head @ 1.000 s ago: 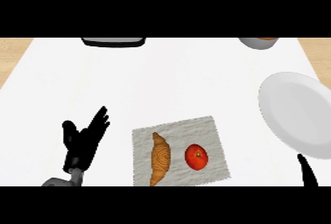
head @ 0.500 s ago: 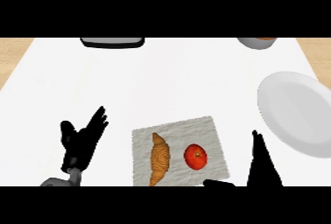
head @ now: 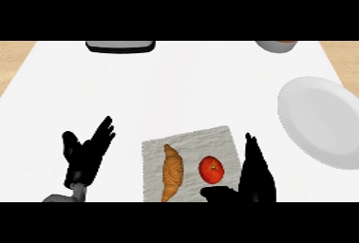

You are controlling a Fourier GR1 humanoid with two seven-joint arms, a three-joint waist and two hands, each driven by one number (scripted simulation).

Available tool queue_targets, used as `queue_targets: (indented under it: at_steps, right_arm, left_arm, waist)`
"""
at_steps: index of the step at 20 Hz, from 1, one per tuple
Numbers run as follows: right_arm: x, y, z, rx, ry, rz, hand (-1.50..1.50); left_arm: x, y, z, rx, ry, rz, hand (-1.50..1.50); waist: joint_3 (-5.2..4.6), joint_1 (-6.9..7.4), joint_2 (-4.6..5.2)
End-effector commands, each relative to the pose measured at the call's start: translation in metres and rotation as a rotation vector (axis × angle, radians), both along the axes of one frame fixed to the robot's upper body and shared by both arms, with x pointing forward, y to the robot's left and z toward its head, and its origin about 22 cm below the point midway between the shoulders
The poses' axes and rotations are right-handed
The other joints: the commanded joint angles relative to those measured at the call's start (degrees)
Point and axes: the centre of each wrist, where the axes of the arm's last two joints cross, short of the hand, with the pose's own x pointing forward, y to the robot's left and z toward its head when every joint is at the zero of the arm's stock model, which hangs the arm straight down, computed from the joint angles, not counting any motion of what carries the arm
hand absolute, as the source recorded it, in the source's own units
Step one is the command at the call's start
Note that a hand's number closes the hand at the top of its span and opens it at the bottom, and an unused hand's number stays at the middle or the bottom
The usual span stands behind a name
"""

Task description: Pick the tomato from the placemat and place it in the plate

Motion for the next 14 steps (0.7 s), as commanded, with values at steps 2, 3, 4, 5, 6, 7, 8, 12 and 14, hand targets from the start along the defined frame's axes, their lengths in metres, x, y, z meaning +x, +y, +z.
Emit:
queue_targets:
  at_steps: [2, 3, 4, 5, 6, 7, 8, 12, 14]
  right_arm:
    - [0.009, 0.011, -0.014, 0.009, 0.116, -0.130, -1.50]
    - [0.012, 0.015, 0.003, 0.011, 0.123, -0.138, -1.50]
    - [0.004, 0.022, -0.005, -0.014, 0.143, -0.136, -1.50]
    - [0.014, 0.018, -0.006, -0.028, 0.164, -0.146, -1.50]
    - [0.019, 0.009, -0.019, -0.047, 0.184, -0.152, -1.50]
    - [0.013, 0.028, -0.025, -0.058, 0.185, -0.149, -1.50]
    - [0.010, 0.011, -0.018, -0.067, 0.205, -0.155, -1.50]
    - [0.020, 0.008, -0.025, -0.066, 0.214, -0.160, -1.50]
    - [0.021, 0.025, -0.023, -0.063, 0.235, -0.136, -1.50]
  left_arm:
    - [0.007, 0.003, 0.010, 0.001, -0.033, -0.002, 0.00]
    - [-0.016, -0.022, -0.006, -0.008, -0.005, -0.009, 0.00]
    - [0.002, -0.002, 0.001, 0.008, -0.002, 0.007, 0.00]
    - [-0.001, 0.001, -0.005, -0.009, 0.008, -0.008, 0.00]
    - [0.004, -0.012, 0.001, -0.006, -0.003, -0.001, 0.00]
    - [0.003, -0.004, 0.003, 0.004, -0.011, -0.001, 0.00]
    - [0.000, 0.001, 0.005, 0.003, 0.005, 0.005, 0.00]
    - [-0.009, 0.002, -0.002, -0.013, -0.005, -0.006, 0.00]
    - [0.001, -0.011, 0.009, -0.011, 0.014, 0.005, 0.00]
  waist:
    - [0.03, -0.17, -0.07]
    - [0.01, 0.08, -0.16]
    - [-0.01, -0.26, -0.10]
    - [-0.03, -0.11, 0.00]
    - [0.01, -0.23, 0.02]
    - [0.01, 0.20, 0.00]
    - [0.01, -0.34, -0.16]
    - [0.02, -0.29, -0.12]
    - [0.03, -0.02, -0.05]
